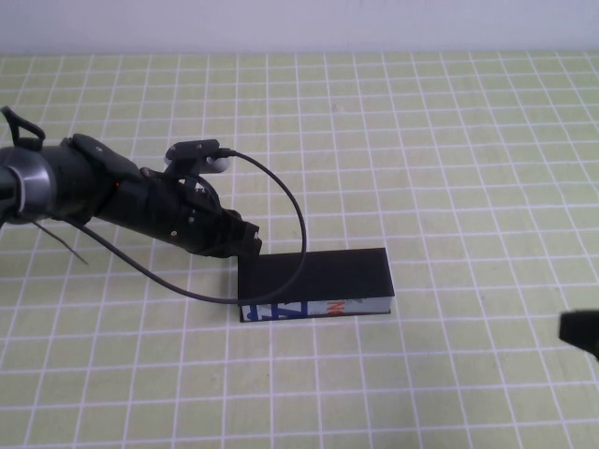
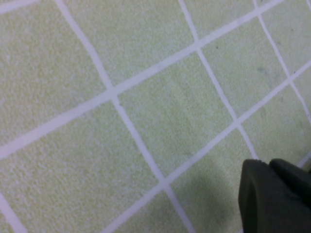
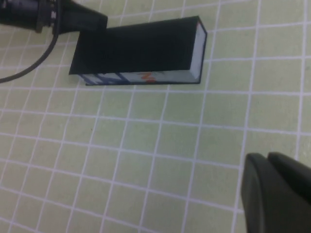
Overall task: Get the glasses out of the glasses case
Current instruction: Pick up the glasses from the glasses case
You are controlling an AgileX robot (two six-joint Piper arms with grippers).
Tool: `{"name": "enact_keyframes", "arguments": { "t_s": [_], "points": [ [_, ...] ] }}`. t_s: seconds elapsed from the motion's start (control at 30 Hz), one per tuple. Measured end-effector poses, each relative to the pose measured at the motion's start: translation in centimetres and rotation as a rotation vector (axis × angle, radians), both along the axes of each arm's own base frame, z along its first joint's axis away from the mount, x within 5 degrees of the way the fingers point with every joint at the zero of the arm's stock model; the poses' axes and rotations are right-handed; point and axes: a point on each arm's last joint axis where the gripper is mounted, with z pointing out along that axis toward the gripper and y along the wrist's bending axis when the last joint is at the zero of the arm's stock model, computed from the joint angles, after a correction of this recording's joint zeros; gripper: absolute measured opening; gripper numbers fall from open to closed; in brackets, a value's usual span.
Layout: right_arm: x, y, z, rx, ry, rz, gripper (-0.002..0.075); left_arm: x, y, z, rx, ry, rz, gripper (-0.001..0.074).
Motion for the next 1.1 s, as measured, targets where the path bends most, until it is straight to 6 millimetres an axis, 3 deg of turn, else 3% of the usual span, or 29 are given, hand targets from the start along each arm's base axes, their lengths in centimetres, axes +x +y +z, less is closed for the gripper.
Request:
{"name": "enact_keyframes", "arguments": {
  "t_s": [0.13, 0.27, 0.43, 0.6, 0.83, 1.1],
  "points": [
    [4.1, 1.9, 0.7, -0.034, 0.028, 0.128, -0.0017, 0.0, 0.0, 0.0, 0.002, 0.0, -0.001, -0.0004],
    [6.7, 6.3, 1.4, -0.079, -0.005, 0.299, -0.0017, 0.0, 0.0, 0.0, 0.002, 0.0, -0.001, -0.0004],
    [8.3, 13.0, 0.6, -0.305, -0.141, 0.603, -0.0017, 0.0, 0.0, 0.0, 0.002, 0.0, -0.001, -0.0004],
    [9.1, 17.6, -1.0, -0.545, -0.283, 0.859, 0.0011, 0.0, 0.0, 0.0, 0.002, 0.0, -0.001, -0.0004],
    [11.7, 20.2, -3.7, -0.689, -0.355, 1.004, 0.0238, 0.0, 0.0, 0.0, 0.002, 0.0, -0.001, -0.0004],
    [13.5, 21.1, -6.1, -0.802, -0.458, 1.074, 0.0285, 0.0, 0.0, 0.0, 0.002, 0.0, -0.001, -0.0004]
  ]
}}
